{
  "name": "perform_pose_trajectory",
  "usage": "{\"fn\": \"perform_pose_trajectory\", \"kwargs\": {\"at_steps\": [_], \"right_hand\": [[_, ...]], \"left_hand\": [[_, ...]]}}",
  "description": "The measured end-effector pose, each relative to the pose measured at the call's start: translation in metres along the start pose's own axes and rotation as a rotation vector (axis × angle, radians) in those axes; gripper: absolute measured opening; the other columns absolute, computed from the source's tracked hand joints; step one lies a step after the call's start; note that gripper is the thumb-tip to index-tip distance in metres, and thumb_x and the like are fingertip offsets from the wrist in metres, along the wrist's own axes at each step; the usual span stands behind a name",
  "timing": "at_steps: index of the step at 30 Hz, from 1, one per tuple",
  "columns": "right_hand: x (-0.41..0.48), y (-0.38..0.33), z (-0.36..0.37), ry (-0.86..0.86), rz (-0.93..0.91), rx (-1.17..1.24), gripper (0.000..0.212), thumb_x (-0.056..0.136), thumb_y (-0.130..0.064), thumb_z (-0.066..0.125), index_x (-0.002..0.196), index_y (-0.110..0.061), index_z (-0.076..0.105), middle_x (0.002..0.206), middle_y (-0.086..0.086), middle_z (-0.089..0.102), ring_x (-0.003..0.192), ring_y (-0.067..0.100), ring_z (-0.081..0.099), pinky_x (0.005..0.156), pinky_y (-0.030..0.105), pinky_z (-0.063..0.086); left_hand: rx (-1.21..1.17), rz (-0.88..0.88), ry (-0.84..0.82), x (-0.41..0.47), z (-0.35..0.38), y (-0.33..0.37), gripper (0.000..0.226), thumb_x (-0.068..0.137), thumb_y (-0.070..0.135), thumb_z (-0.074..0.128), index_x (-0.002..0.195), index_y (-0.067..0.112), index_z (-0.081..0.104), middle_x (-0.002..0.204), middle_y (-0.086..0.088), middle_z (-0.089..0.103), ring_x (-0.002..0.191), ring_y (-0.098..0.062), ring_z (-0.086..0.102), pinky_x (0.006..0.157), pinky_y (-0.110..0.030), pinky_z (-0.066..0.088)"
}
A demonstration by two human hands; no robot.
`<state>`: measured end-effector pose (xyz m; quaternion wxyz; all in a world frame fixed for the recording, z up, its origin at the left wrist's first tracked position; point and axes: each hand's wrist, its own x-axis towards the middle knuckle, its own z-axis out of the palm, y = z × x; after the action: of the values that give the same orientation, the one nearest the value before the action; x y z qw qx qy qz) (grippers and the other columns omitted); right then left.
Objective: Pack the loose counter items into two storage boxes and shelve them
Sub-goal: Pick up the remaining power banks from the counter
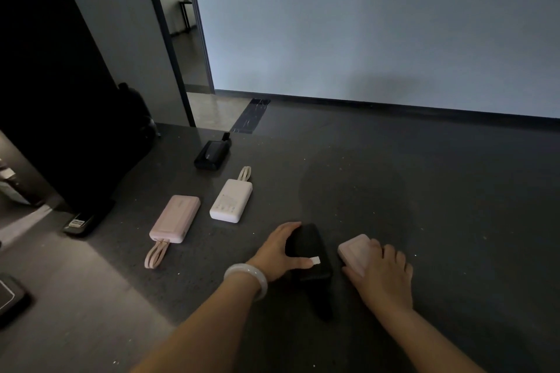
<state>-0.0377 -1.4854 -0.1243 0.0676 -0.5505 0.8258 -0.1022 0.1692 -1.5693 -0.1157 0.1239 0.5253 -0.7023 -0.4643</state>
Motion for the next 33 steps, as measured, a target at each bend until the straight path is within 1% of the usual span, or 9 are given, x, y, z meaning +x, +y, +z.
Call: {"fn": "perform_pose_trajectory", "kwargs": {"at_steps": [4, 6, 10, 13, 18, 20, 25, 29, 33], "right_hand": [[0.001, -0.002, 0.001, 0.006, 0.034, -0.02, 0.091, 0.077, -0.071, 0.055, 0.146, -0.019, 0.025, 0.137, 0.004, 0.04, 0.123, 0.021, 0.042, 0.103, 0.035, 0.038], [0.0, -0.002, 0.002, -0.007, 0.045, -0.019, 0.094, 0.077, -0.071, 0.055, 0.147, -0.019, 0.023, 0.138, 0.005, 0.038, 0.123, 0.022, 0.041, 0.102, 0.036, 0.037], [0.004, 0.0, -0.002, -0.078, 0.067, 0.05, 0.1, 0.073, -0.072, 0.06, 0.147, -0.018, 0.022, 0.142, 0.006, 0.035, 0.128, 0.025, 0.038, 0.105, 0.04, 0.035], [0.005, 0.006, -0.006, -0.129, 0.079, 0.105, 0.1, 0.071, -0.07, 0.064, 0.147, -0.018, 0.024, 0.144, 0.006, 0.034, 0.13, 0.025, 0.036, 0.106, 0.041, 0.034], [0.004, 0.01, -0.008, -0.13, 0.07, 0.135, 0.089, 0.071, -0.068, 0.066, 0.14, -0.022, 0.034, 0.138, 0.003, 0.037, 0.126, 0.023, 0.038, 0.104, 0.039, 0.036], [0.004, 0.01, -0.01, -0.138, 0.07, 0.145, 0.085, 0.072, -0.067, 0.066, 0.138, -0.023, 0.035, 0.137, 0.003, 0.037, 0.125, 0.023, 0.038, 0.103, 0.039, 0.036], [0.001, 0.016, -0.01, -0.136, 0.063, 0.197, 0.083, 0.072, -0.064, 0.068, 0.138, -0.027, 0.034, 0.135, 0.001, 0.037, 0.124, 0.021, 0.038, 0.1, 0.039, 0.036], [-0.005, 0.026, -0.014, -0.122, 0.064, 0.26, 0.085, 0.072, -0.063, 0.069, 0.139, -0.027, 0.032, 0.133, 0.002, 0.038, 0.122, 0.021, 0.04, 0.1, 0.038, 0.039], [-0.016, 0.041, -0.03, -0.119, 0.096, 0.307, 0.081, 0.071, -0.063, 0.07, 0.136, -0.028, 0.035, 0.13, -0.005, 0.05, 0.119, 0.018, 0.049, 0.1, 0.043, 0.039]], "left_hand": [[0.159, 0.014, -0.186, 0.007, -0.014, 0.007, 0.091, 0.083, 0.032, 0.074, 0.153, 0.04, 0.017, 0.162, 0.012, 0.01, 0.148, -0.021, 0.016, 0.119, -0.051, 0.023], [0.088, -0.058, -0.099, 0.007, -0.004, 0.014, 0.099, 0.082, 0.036, 0.075, 0.155, 0.034, 0.008, 0.163, 0.008, 0.003, 0.149, -0.023, 0.011, 0.119, -0.051, 0.02], [0.195, -0.337, 0.224, 0.002, 0.029, 0.035, 0.11, 0.075, 0.059, 0.072, 0.153, 0.008, 0.013, 0.157, -0.012, 0.017, 0.145, -0.031, 0.018, 0.117, -0.044, 0.026], [0.254, -0.459, 0.248, 0.002, 0.045, 0.051, 0.114, 0.068, 0.06, 0.078, 0.149, 0.006, 0.019, 0.151, -0.016, 0.023, 0.139, -0.033, 0.027, 0.111, -0.044, 0.034], [0.144, -0.607, 0.227, 0.007, 0.048, 0.062, 0.114, 0.062, 0.059, 0.083, 0.144, 0.006, 0.024, 0.143, -0.019, 0.031, 0.132, -0.035, 0.037, 0.107, -0.044, 0.039], [0.099, -0.619, 0.223, 0.005, 0.053, 0.062, 0.113, 0.061, 0.056, 0.084, 0.144, 0.007, 0.024, 0.142, -0.019, 0.033, 0.13, -0.035, 0.041, 0.106, -0.045, 0.042], [-0.176, -0.508, 0.261, -0.008, 0.065, 0.066, 0.096, 0.074, 0.027, 0.084, 0.144, 0.011, 0.02, 0.139, -0.013, 0.047, 0.125, -0.03, 0.051, 0.091, -0.037, 0.048], [-0.317, -0.461, 0.253, -0.021, 0.069, 0.063, 0.096, 0.074, 0.025, 0.084, 0.146, 0.013, 0.02, 0.141, -0.011, 0.045, 0.128, -0.03, 0.049, 0.094, -0.04, 0.047], [-0.572, -0.398, 0.168, -0.036, 0.079, 0.063, 0.078, 0.073, 0.024, 0.083, 0.138, 0.019, 0.041, 0.119, 0.0, 0.057, 0.105, -0.019, 0.057, 0.086, -0.036, 0.049]]}}
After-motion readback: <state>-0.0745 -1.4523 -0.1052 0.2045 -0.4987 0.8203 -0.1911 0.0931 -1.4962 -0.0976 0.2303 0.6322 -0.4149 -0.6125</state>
